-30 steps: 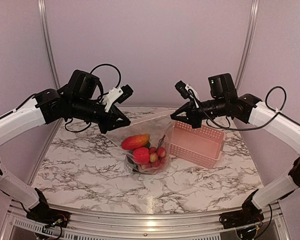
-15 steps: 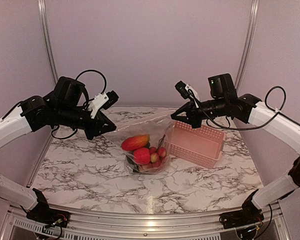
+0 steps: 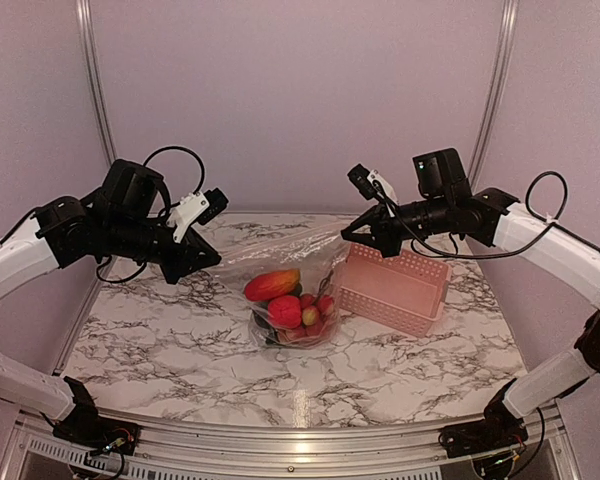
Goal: Place the food in the zip-top bag and seal the zipper
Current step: Zip the zipper of the food storage bag.
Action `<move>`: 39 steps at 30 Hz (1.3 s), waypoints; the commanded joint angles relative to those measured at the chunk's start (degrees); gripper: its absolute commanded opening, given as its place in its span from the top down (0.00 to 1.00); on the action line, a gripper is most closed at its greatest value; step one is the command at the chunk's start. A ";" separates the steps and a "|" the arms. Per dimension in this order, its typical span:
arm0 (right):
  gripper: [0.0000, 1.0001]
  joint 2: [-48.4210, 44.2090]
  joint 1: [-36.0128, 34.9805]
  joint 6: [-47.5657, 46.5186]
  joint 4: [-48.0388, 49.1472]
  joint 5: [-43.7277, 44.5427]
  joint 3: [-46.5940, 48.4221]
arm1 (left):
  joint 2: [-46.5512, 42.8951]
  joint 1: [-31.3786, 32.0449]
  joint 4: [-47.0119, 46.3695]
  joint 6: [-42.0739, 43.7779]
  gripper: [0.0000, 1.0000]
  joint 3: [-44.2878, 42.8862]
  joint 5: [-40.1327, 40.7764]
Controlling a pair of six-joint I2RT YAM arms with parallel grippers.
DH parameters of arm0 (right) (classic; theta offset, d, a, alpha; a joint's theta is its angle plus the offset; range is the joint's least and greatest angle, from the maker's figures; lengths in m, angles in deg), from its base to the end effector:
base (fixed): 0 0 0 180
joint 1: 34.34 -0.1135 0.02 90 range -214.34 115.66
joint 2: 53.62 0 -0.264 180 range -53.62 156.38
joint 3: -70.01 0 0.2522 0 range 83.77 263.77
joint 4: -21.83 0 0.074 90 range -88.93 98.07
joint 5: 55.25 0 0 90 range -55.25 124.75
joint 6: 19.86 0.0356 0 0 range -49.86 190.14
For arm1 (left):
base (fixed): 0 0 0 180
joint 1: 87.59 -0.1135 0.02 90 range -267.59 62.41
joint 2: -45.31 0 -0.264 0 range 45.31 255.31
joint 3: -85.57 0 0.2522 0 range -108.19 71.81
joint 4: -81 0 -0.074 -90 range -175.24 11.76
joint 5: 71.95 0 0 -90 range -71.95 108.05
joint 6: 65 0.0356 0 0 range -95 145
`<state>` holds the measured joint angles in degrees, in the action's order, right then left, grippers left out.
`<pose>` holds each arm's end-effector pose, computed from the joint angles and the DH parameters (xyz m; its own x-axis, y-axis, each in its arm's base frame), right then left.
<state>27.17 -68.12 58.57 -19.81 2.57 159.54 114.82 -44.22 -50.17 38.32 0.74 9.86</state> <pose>0.2508 0.1906 0.3559 -0.2734 -0.3871 -0.8806 -0.9157 0.3851 0.1150 0.1869 -0.1835 0.3671 -0.2140 0.5159 -0.8295 0.8379 0.5334 0.1156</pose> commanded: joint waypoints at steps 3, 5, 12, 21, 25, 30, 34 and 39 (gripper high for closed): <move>1.00 0.90 1.69 0.67 0.08 3.11 1.84 | -2.15 -1.10 4.75 0.55 1.00 1.39 2.95; 1.00 1.22 1.74 0.76 0.23 2.72 1.96 | -2.01 -1.12 4.66 0.56 1.00 1.80 3.00; 1.00 2.06 1.75 0.94 0.37 2.71 2.75 | -1.86 -1.51 4.71 0.82 1.00 2.05 4.26; 1.00 3.43 1.73 1.66 0.28 -0.14 4.34 | 0.51 -1.80 1.85 -0.53 0.61 -0.88 4.83; 0.88 3.76 1.71 2.70 0.63 -2.01 5.57 | 1.68 -1.80 0.37 -1.38 0.53 -3.56 4.34; 0.63 4.52 1.71 3.92 0.69 -3.61 7.29 | 1.94 -1.89 -1.97 -2.19 0.42 -5.74 4.31; 0.49 4.97 1.75 5.96 1.44 -5.80 8.45 | 2.54 -2.06 -4.46 -3.51 0.35 -8.09 4.03; 0.40 5.40 1.70 8.58 2.11 -7.89 12.78 | 4.49 -2.15 -7.21 -6.15 0.29 -10.60 5.15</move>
<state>32.05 -66.79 64.31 -19.04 -2.79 167.14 117.71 -46.03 -53.80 34.78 -7.59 14.06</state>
